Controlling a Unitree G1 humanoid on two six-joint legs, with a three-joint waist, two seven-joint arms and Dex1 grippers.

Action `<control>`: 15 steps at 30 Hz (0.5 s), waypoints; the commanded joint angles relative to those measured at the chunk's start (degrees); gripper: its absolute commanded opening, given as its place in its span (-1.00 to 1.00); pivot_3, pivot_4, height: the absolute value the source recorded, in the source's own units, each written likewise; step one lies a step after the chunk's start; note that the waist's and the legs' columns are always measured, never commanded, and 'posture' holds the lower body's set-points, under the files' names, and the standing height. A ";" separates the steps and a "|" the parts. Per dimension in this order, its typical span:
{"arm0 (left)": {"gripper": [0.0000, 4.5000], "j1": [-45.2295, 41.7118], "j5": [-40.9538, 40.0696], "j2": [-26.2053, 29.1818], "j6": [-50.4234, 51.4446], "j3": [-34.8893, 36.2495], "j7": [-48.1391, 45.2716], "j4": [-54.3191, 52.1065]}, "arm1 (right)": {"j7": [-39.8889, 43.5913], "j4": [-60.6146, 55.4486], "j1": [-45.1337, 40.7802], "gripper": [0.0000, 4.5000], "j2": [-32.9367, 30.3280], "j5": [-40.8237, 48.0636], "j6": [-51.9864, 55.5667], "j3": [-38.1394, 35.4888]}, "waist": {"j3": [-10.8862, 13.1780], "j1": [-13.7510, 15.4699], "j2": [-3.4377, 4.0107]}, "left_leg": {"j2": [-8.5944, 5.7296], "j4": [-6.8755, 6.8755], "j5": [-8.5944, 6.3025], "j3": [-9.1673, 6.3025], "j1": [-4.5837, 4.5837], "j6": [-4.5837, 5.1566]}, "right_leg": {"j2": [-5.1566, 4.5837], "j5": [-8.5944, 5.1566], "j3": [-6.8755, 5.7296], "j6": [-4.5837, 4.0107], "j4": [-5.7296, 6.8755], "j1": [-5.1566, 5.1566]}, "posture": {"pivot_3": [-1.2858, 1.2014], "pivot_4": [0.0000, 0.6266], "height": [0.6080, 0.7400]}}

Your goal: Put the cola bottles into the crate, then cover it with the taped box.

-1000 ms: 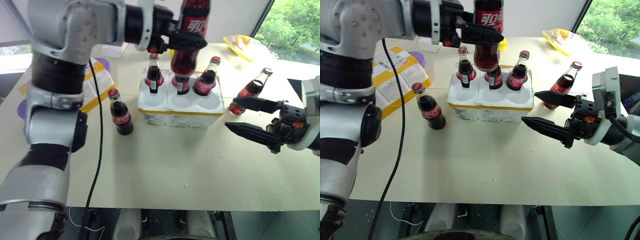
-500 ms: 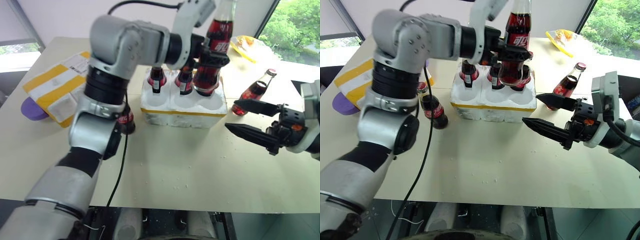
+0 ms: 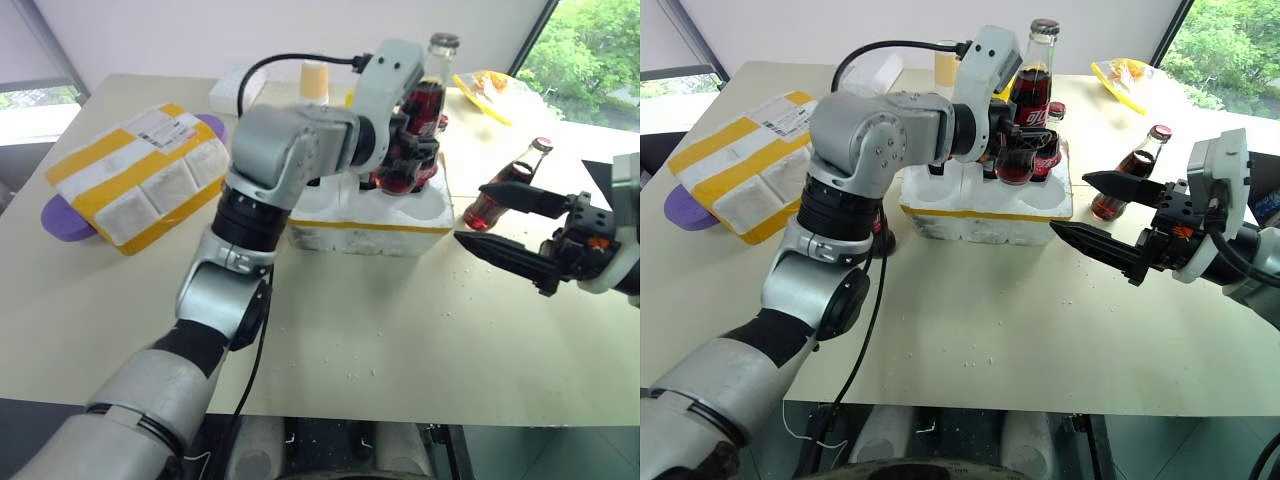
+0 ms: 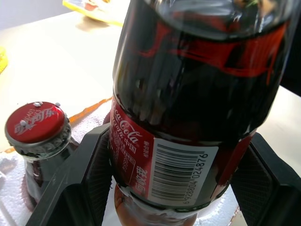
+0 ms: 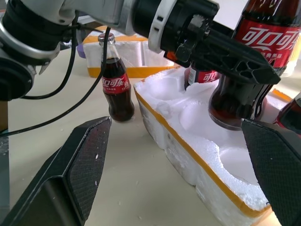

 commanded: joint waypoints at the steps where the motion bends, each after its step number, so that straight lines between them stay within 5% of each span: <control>1: 0.27 0.18 0.55 -0.16 -1.36 0.88 0.98 -6.32 | 0.10 -0.12 -0.20 1.00 -0.56 -0.03 -1.03 -2.08 | 0.00 -0.01 0.00 | 0.00 0.00 0.00 0.00 0.00 0.00 | 0.00 0.00 0.00 0.00 0.00 0.00 | 0.03 -0.52 1.00; 15: 0.27 6.98 3.96 1.16 -7.15 -1.91 -2.28 -3.82 | 1.10 1.27 -0.44 1.00 -0.58 -1.47 -1.57 -1.84 | -0.01 -0.02 0.02 | -0.01 0.02 0.00 0.01 0.02 0.00 | -0.01 0.01 0.00 -0.01 0.01 0.03 | 0.03 -0.52 1.00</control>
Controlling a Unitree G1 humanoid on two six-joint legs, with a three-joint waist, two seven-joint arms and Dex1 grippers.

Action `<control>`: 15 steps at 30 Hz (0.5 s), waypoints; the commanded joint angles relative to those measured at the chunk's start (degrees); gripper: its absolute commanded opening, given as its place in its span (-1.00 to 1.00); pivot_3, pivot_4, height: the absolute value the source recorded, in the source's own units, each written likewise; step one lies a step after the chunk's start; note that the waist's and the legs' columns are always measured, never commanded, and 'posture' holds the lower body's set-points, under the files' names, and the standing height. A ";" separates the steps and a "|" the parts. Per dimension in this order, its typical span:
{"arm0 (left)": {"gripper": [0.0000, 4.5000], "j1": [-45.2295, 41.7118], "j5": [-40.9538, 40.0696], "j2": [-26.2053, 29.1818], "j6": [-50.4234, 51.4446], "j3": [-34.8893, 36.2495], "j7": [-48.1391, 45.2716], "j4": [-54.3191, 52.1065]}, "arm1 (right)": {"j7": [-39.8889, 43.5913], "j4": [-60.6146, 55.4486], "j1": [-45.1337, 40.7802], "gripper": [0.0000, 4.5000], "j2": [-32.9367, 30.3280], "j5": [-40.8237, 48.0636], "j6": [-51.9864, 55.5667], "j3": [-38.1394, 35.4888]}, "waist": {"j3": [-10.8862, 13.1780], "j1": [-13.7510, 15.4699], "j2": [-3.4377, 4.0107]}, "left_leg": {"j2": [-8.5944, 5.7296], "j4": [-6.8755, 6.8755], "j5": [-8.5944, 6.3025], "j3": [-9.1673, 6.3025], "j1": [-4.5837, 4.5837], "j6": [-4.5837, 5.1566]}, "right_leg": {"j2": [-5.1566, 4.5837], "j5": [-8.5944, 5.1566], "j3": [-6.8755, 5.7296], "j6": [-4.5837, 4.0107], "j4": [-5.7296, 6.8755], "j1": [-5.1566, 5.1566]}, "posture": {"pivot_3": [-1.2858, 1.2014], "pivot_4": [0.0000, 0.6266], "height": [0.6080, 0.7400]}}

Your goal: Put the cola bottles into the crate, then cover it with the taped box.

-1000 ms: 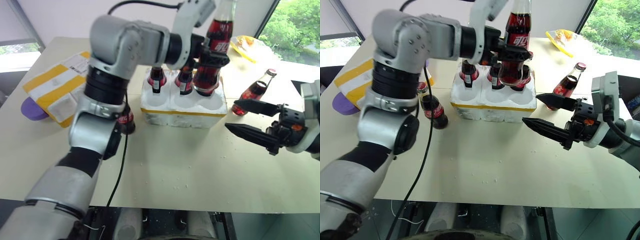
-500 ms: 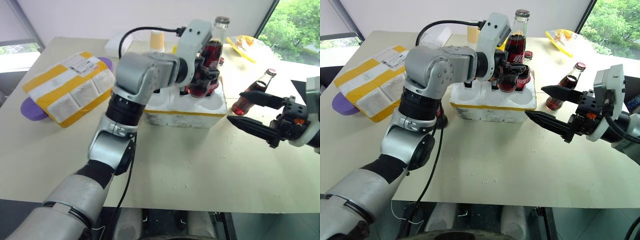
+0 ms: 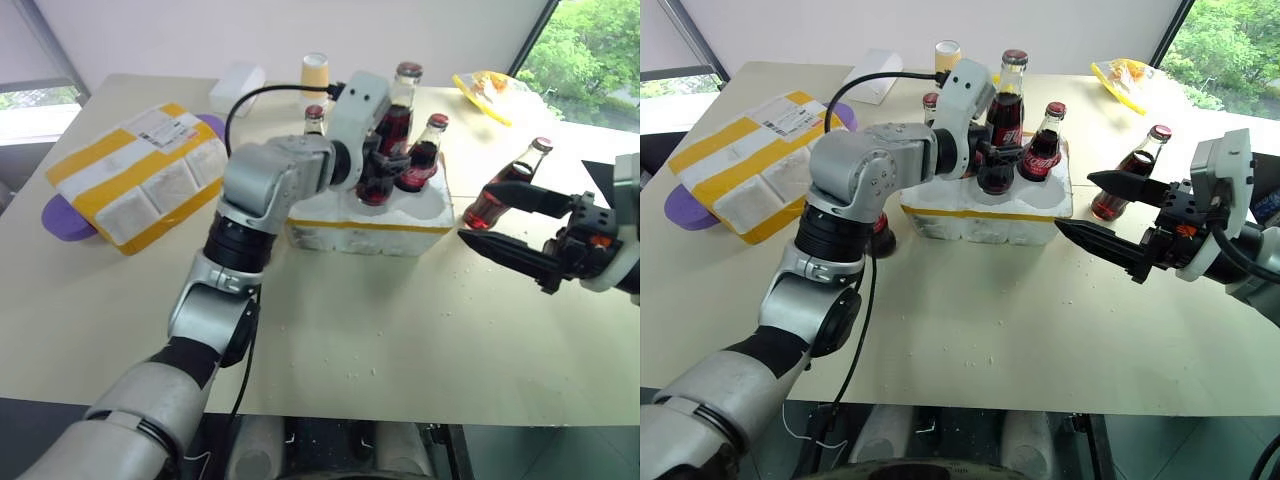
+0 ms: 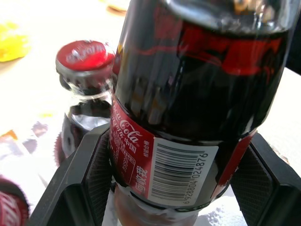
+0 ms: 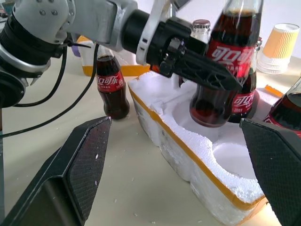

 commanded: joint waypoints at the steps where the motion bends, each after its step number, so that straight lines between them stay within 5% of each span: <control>1: 0.27 0.31 0.87 -0.91 -2.93 -0.03 -0.11 -1.90 | 0.32 0.44 -0.84 1.00 -0.67 -0.42 -1.26 -1.53 | 0.00 -0.02 0.00 | 0.01 0.00 0.00 0.00 0.00 0.00 | 0.01 0.00 0.00 0.00 0.01 -0.01 | 0.03 -0.52 1.00; 8: 0.27 2.69 1.82 0.71 -1.25 -2.08 -1.63 -3.60 | 0.26 1.01 -1.28 1.00 -0.64 -0.86 -1.27 -1.19 | -0.02 0.06 0.03 | 0.01 0.03 -0.01 -0.02 0.01 0.02 | -0.01 0.01 0.00 -0.01 0.02 0.04 | 0.03 -0.52 1.00; 12: 0.99 2.90 2.10 1.21 -0.44 -2.59 -2.20 -4.42 | -0.12 1.24 -1.72 1.00 -0.34 -1.18 -1.39 -0.56 | -0.02 -0.01 0.03 | 0.02 0.03 -0.01 -0.02 0.01 0.02 | 0.00 0.01 -0.01 -0.01 0.02 0.03 | 0.03 -0.52 1.00; 15: 0.99 2.84 2.25 0.92 -0.38 -2.49 -2.33 -4.71 | -0.29 1.43 -2.10 1.00 -0.25 -1.32 -1.43 -0.18 | -0.02 0.07 0.03 | 0.02 0.03 -0.01 -0.03 0.01 0.02 | -0.01 0.01 -0.01 -0.01 0.02 0.04 | 0.03 -0.52 1.00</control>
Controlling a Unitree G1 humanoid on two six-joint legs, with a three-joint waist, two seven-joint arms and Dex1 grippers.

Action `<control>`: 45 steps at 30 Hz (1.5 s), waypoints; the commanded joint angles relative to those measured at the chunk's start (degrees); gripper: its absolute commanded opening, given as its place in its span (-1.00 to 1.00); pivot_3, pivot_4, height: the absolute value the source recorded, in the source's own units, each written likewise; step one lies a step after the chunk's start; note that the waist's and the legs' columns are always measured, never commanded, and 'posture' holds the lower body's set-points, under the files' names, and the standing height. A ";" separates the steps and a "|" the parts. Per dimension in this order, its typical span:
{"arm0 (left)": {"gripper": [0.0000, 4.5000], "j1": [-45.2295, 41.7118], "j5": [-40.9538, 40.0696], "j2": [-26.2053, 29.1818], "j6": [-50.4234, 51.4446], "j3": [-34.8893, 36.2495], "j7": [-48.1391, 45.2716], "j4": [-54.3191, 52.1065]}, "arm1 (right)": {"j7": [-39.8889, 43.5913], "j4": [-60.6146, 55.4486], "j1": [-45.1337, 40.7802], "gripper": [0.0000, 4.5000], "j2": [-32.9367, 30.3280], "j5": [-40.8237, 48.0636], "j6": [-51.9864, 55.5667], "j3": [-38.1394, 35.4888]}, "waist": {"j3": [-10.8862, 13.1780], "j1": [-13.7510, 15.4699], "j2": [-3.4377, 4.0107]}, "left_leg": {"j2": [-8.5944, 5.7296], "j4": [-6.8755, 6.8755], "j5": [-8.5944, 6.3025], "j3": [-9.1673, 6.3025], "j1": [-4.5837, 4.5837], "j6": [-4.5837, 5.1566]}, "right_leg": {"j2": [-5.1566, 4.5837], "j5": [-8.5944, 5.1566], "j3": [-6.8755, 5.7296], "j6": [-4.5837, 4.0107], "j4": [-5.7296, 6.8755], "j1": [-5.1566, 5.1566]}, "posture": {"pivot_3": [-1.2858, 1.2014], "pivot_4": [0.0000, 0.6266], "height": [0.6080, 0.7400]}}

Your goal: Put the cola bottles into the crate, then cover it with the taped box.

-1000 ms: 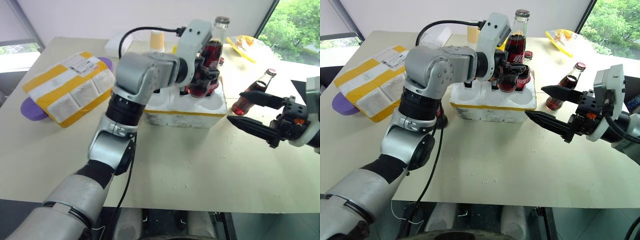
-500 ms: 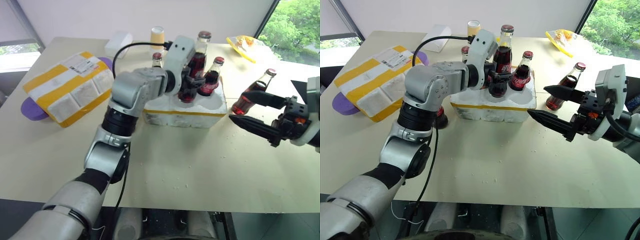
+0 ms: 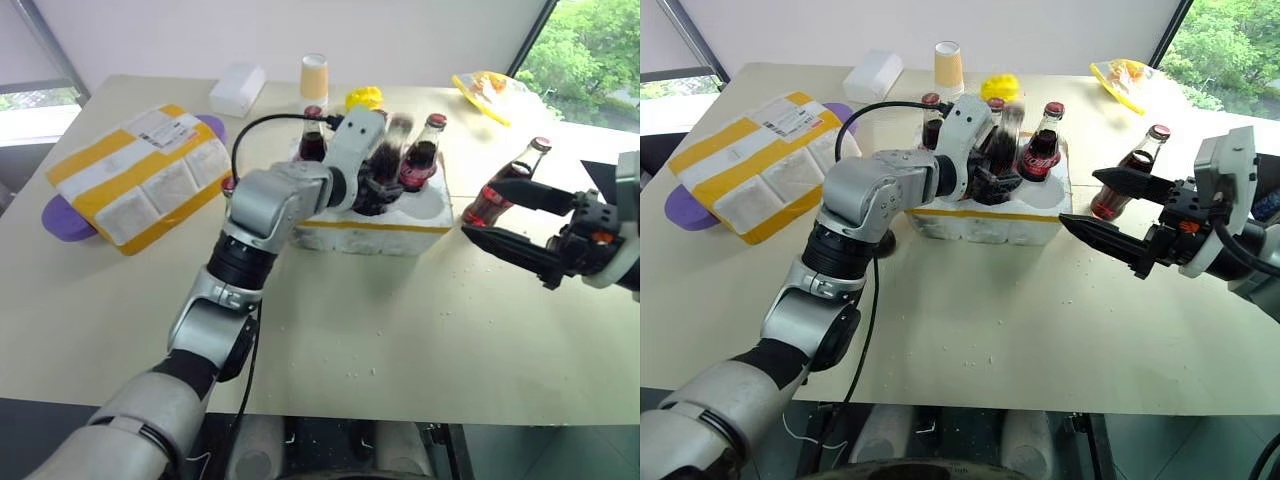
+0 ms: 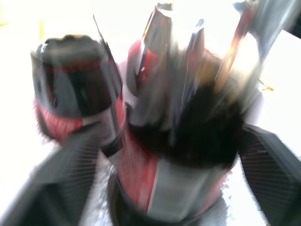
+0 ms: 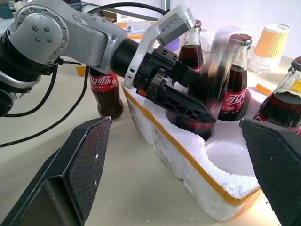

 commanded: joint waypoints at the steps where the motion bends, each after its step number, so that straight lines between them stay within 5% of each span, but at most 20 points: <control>1: 0.99 -1.01 0.33 -0.49 -0.15 -0.12 -0.27 -2.47 | -0.20 -0.02 -1.33 1.00 -0.25 -0.19 -1.14 -0.59 | 0.00 0.05 0.00 | 0.00 0.00 0.00 0.00 0.00 0.00 | -0.01 0.00 0.00 0.00 0.00 0.00 | 0.03 -0.52 1.00; 13: 0.99 -9.25 -5.12 3.70 4.96 3.66 -8.04 -2.89 | -0.85 0.63 -2.63 1.00 0.27 -0.67 -1.32 0.57 | 0.00 -0.02 0.00 | 0.00 0.00 0.00 0.00 -0.02 0.00 | 0.01 0.00 0.00 0.00 -0.01 -0.01 | 0.03 -0.52 1.00; 22: 0.99 -23.22 -12.04 16.78 13.53 6.16 -20.80 0.56 | -0.26 1.25 -2.67 1.00 0.84 -1.53 -1.61 1.14 | -0.01 -0.13 0.02 | 0.00 -0.02 0.00 0.02 0.00 -0.01 | 0.03 -0.01 0.00 0.01 0.00 -0.02 | 0.03 -0.52 1.00; 27: 0.99 -24.31 -13.71 27.74 9.81 9.48 -29.45 4.96 | -0.10 1.30 -2.89 1.00 1.08 -1.88 -1.63 1.29 | 0.00 -0.46 0.05 | 0.00 -0.02 0.02 0.04 0.02 -0.04 | 0.04 -0.01 0.00 0.01 0.03 -0.03 | 0.03 -0.52 1.00; 35: 0.99 -7.03 -16.56 51.55 -7.21 13.93 -55.32 -1.12 | 4.89 2.58 -2.61 1.00 -2.11 -2.85 -1.33 0.62 | 0.00 -1.71 0.12 | 0.04 -0.07 0.06 0.10 0.03 -0.11 | 0.06 -0.02 -0.01 0.01 0.06 -0.08 | 0.03 -0.52 1.00; 38: 0.99 6.51 -15.69 59.39 -14.25 18.48 -61.91 -3.28 | 8.57 3.23 -2.46 1.00 -4.10 -2.63 -0.72 0.75 | -0.01 -1.59 0.13 | 0.02 -0.04 0.03 0.09 0.04 -0.06 | -0.01 -0.02 0.01 0.00 0.03 0.00 | 0.03 -0.52 1.00; 45: 0.99 33.41 -16.85 61.57 -19.13 29.42 -62.03 -12.48 | 15.55 3.77 -2.46 1.00 -6.51 -2.64 -0.49 2.76 | -0.01 -1.54 0.12 | 0.14 -0.05 0.01 0.02 0.02 -0.05 | -0.02 -0.02 -0.01 -0.02 0.01 -0.03 | 0.03 -0.52 1.00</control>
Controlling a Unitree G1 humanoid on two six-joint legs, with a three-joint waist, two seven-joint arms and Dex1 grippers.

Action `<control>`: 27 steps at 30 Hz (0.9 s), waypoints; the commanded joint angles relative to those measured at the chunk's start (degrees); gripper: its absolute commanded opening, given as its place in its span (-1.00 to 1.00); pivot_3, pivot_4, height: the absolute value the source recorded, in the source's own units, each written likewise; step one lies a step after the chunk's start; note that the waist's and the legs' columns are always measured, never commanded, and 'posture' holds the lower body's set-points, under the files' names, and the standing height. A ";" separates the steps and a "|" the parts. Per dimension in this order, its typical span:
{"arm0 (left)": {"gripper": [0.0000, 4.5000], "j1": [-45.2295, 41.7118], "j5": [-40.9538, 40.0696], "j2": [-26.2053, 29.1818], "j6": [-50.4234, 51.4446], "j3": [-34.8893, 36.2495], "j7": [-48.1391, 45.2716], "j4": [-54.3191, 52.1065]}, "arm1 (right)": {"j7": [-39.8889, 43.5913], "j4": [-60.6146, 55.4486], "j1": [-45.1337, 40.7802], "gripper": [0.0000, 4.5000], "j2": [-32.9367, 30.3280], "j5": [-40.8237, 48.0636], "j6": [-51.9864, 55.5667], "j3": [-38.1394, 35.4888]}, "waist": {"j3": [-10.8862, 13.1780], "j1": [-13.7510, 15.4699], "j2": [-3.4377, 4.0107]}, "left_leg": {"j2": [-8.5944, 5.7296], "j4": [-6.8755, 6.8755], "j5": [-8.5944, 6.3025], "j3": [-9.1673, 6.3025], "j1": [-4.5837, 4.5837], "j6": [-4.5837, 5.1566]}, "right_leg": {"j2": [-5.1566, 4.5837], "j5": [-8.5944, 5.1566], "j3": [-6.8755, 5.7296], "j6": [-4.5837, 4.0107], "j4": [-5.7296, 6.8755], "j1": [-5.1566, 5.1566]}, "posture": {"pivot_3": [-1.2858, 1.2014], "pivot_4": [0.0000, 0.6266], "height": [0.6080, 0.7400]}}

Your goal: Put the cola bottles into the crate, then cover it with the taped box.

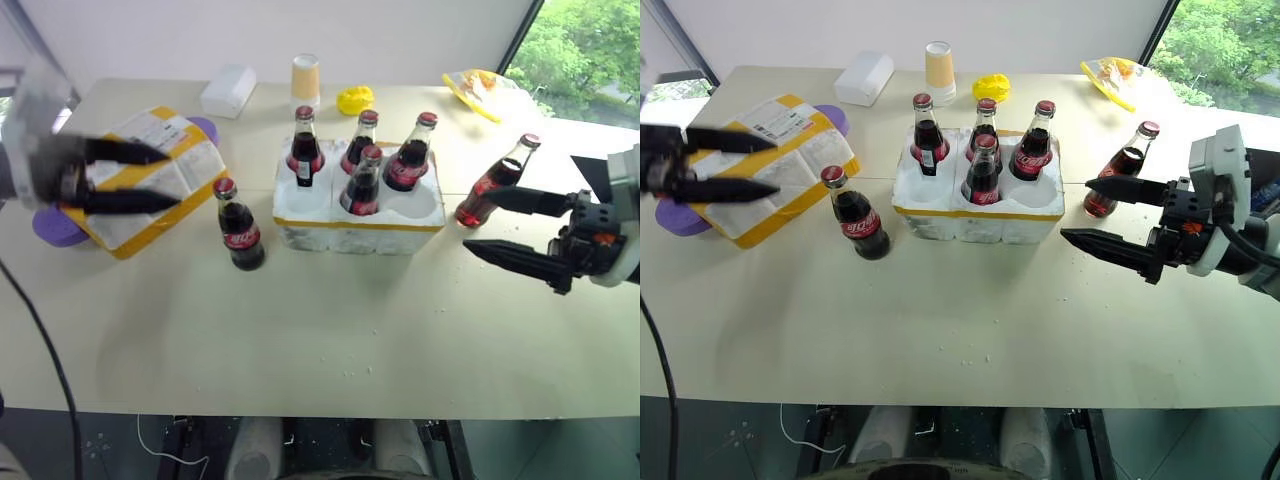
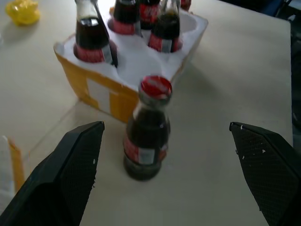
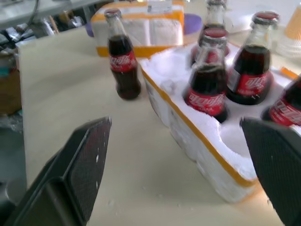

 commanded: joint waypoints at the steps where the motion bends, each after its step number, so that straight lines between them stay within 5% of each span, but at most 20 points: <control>1: 0.99 6.56 -0.46 -0.96 -3.62 5.62 2.50 -5.84 | 2.68 -0.42 -1.16 1.00 -1.26 0.28 -0.62 0.32 | 0.00 -0.04 -0.02 | 0.00 0.00 -0.01 -0.01 -0.01 0.01 | -0.01 0.00 0.00 0.00 -0.01 0.00 | 0.03 -0.52 1.00; 11: 0.99 10.71 1.40 -13.14 -8.69 2.05 17.30 -9.62 | 2.31 0.51 -4.80 1.00 -0.73 0.26 -0.05 2.86 | -0.02 -0.09 0.02 | -0.03 -0.01 -0.02 0.01 0.02 0.02 | -0.01 0.01 0.01 0.00 0.01 0.02 | 0.03 -0.52 1.00; 27: 0.99 7.42 6.06 -20.98 -12.83 -6.39 23.90 -3.64 | -0.68 -0.99 -4.31 1.00 -0.32 2.75 2.09 0.26 | -0.02 -0.03 0.01 | -0.06 -0.01 -0.02 0.03 0.02 0.02 | -0.01 0.02 0.01 0.00 0.02 0.01 | 0.03 -0.52 1.00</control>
